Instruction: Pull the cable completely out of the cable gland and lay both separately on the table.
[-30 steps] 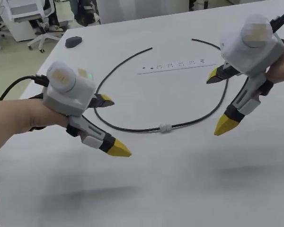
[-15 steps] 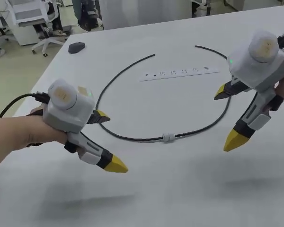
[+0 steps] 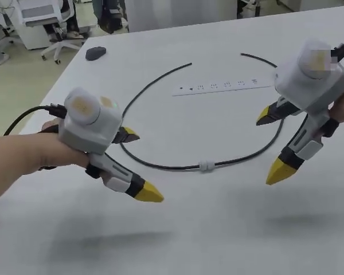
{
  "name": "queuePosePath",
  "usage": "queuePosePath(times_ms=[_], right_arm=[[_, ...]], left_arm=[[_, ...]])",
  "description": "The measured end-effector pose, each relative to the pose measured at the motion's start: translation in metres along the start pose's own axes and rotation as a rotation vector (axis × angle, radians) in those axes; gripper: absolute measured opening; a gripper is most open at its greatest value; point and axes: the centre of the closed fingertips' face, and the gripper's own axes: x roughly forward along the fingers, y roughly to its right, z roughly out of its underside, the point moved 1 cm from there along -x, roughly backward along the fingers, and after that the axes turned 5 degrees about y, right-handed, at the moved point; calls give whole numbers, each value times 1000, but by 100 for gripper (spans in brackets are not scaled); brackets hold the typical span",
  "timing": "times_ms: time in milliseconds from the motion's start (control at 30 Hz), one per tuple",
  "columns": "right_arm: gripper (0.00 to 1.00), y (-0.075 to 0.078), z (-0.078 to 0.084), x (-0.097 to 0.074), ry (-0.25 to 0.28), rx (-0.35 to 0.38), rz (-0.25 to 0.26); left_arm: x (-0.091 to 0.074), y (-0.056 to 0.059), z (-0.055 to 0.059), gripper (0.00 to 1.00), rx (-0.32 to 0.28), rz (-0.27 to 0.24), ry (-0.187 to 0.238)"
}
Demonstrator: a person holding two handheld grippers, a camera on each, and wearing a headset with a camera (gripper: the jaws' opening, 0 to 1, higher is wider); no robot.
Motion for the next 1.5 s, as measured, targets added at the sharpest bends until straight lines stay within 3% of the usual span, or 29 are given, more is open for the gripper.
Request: queuePosePath(times_ms=[200, 367, 467, 533, 633, 733, 833, 1033, 1133, 1233, 1300, 1500], right_arm=[[86, -4, -6, 15, 13, -20, -27], [76, -3, -11, 31, 27, -38, -33], [67, -3, -13, 48, 40, -49, -36], [60, 0, -10, 60, 44, -52, -33], [61, 3, -7, 80, 40, -51, -37], [54, 7, -7, 85, 28, -80, -28], [48, 12, -15, 91, 56, -94, -19], [34, 20, -26, 97, 83, -96, -47], [23, 20, -28, 101, 96, -110, -59], [14, 13, -30, 105, 116, -135, -76], [9, 11, -30, 106, 123, -138, -82], [8, 2, -25, 103, 116, -116, -69]], left_arm=[[10, 10, 4, 100, 27, 25, -2], [18, 9, 1, 100, 18, -4, 20], [20, 9, -2, 100, -25, -31, 37], [20, 15, -4, 100, -22, -16, 55], [20, 19, -2, 100, -25, -12, 53], [18, 15, 4, 100, -66, -32, 53], [19, 23, 5, 100, -133, 10, 66], [22, 26, 2, 100, -122, -4, 121], [22, 26, 0, 100, -124, -14, 133], [22, 28, 2, 100, -132, -21, 120], [22, 31, 0, 100, -144, -12, 148], [23, 33, -4, 100, -149, -21, 172]])
